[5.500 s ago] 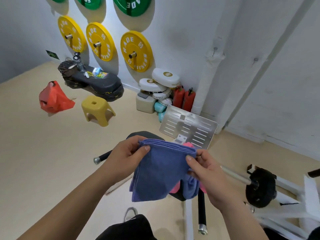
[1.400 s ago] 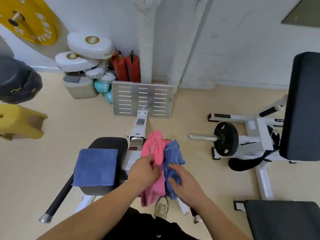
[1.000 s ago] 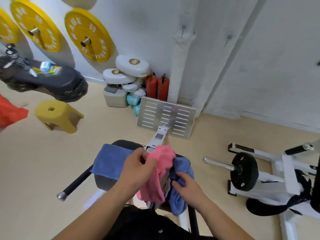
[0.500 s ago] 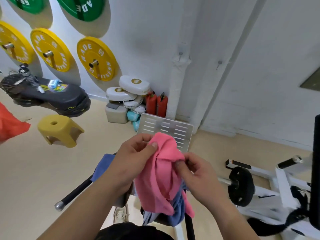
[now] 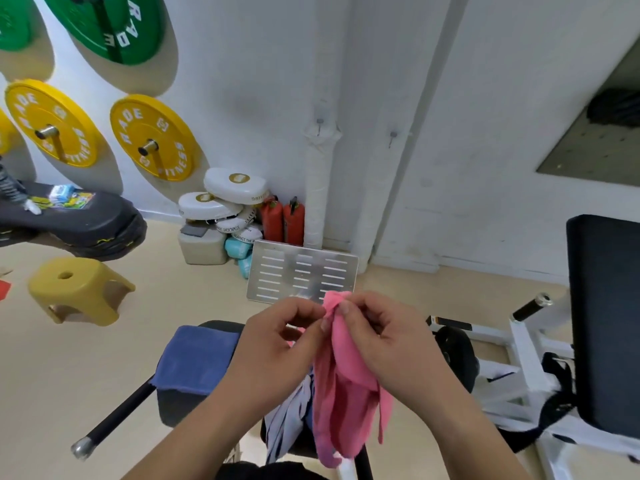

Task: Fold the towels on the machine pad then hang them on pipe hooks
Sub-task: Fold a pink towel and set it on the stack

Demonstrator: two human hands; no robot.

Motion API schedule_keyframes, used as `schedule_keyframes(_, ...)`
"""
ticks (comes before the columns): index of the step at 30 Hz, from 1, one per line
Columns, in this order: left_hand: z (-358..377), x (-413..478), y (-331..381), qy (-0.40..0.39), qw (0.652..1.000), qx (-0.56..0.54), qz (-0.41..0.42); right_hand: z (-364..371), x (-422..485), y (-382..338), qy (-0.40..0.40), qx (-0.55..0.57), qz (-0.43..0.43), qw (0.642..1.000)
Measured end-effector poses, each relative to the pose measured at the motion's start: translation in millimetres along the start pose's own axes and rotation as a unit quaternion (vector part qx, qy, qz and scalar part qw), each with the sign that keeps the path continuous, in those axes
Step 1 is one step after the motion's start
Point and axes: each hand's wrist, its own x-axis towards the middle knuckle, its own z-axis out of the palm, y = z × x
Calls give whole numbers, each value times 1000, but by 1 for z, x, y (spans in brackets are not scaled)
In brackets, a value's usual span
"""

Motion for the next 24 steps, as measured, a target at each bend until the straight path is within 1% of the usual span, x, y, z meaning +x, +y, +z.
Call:
schedule_keyframes(2, -2, 0, 1, -3, 1000, 9, 1, -6, -4, 0, -13, -22, -8, 1000)
schedule_keyframes(5, -2, 1, 6, -9, 999, -32, -8, -13, -7, 2, -4, -47, -14, 999)
schedule_keyframes(7, -1, 0, 10, -20, 1000, -18, 1, -16, -8, 2, -14, -44, -18, 999)
schedule_keyframes(10, 0, -4, 13, -68, 997, 19, 20, -17, -9, 2, -26, -20, -18, 999)
schedule_keyframes(11, 0, -6, 15, -71, 997, 29, 24, -16, -10, 2, -28, -15, -23, 999)
schedule_keyframes(16, -14, -14, 21, 15, 998, 60, 7, -4, -7, 5, -56, -51, -51, 996)
schedule_keyframes(19, -26, -22, 27, 40, 995, 96, -5, 8, -3, 0, -73, -62, -67, 993)
schedule_keyframes(20, -31, -25, 26, 36, 995, 91, -20, 14, -2, -3, -68, -58, -76, 993)
schedule_keyframes(22, -41, -31, 25, 3, 996, 80, -48, 26, -4, -9, -59, -38, -81, 994)
schedule_keyframes(24, -51, -34, 18, -16, 994, 102, -36, 39, -7, -14, -64, -27, -80, 994)
